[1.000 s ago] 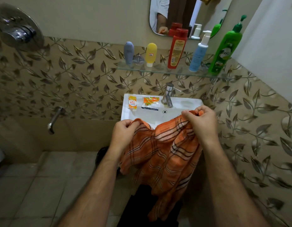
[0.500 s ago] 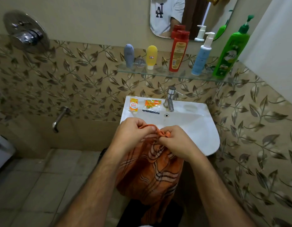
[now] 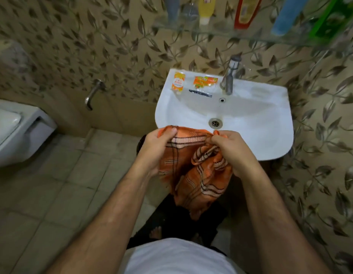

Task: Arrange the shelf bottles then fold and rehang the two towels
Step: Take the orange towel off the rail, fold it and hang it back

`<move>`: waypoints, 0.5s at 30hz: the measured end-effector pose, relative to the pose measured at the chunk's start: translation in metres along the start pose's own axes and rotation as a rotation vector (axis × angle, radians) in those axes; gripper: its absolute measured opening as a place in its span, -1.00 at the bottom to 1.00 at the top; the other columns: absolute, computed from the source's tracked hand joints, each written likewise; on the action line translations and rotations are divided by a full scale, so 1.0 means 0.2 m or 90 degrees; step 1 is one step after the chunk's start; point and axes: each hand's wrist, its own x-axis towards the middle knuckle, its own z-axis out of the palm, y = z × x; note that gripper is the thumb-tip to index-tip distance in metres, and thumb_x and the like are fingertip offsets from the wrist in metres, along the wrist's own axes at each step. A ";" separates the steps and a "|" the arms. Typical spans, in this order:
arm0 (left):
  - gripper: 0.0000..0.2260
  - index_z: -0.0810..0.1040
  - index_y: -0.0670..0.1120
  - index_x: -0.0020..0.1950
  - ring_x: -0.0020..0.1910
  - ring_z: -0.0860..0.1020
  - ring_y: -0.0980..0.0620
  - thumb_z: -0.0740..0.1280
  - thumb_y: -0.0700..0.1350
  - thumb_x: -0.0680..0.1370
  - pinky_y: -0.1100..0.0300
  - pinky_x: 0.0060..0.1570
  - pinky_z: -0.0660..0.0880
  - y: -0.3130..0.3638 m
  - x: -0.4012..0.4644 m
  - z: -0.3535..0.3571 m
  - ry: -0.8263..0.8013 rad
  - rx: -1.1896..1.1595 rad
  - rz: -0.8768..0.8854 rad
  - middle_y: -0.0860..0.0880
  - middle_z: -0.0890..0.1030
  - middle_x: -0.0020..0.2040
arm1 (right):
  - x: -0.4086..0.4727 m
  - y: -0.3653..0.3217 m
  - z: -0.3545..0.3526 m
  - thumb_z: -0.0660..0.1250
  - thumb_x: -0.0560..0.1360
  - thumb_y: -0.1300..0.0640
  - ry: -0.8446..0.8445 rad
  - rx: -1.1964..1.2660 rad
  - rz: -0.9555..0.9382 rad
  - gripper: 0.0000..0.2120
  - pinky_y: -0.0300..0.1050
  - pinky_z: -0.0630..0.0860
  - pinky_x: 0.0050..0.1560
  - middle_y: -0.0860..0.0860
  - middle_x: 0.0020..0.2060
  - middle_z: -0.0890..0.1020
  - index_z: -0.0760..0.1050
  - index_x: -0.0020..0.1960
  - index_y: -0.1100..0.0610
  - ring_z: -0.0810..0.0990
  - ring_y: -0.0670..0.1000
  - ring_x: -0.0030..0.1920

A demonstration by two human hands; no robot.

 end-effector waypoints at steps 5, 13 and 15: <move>-0.85 0.51 -0.03 -0.21 -0.28 0.54 0.09 0.34 -0.17 0.56 0.22 -0.18 0.47 -0.11 0.01 -0.04 0.348 0.161 0.148 0.07 0.56 -0.29 | 0.00 0.11 -0.09 0.41 0.48 0.22 0.127 0.097 -0.021 -0.90 -0.03 0.50 -0.19 0.19 -0.31 0.53 0.56 -0.21 0.15 0.54 0.12 -0.31; -0.80 0.46 -0.07 -0.33 -0.28 0.49 0.01 0.36 0.04 0.33 0.05 -0.14 0.53 -0.10 0.07 -0.20 0.442 0.152 0.158 0.06 0.52 -0.33 | -0.02 0.16 -0.32 0.42 0.49 0.31 0.295 0.174 -0.038 -0.86 -0.11 0.60 -0.25 0.06 -0.37 0.62 0.56 -0.20 0.14 0.60 -0.04 -0.41; -0.73 0.37 -0.05 -0.38 -0.33 0.40 0.02 0.36 0.09 0.32 0.10 -0.26 0.39 -0.08 0.06 -0.20 0.428 0.192 0.166 0.02 0.43 -0.36 | -0.04 0.15 -0.36 0.44 0.47 0.31 0.283 0.153 -0.054 -0.84 -0.20 0.56 -0.40 -0.03 -0.49 0.61 0.54 -0.23 0.14 0.57 -0.10 -0.51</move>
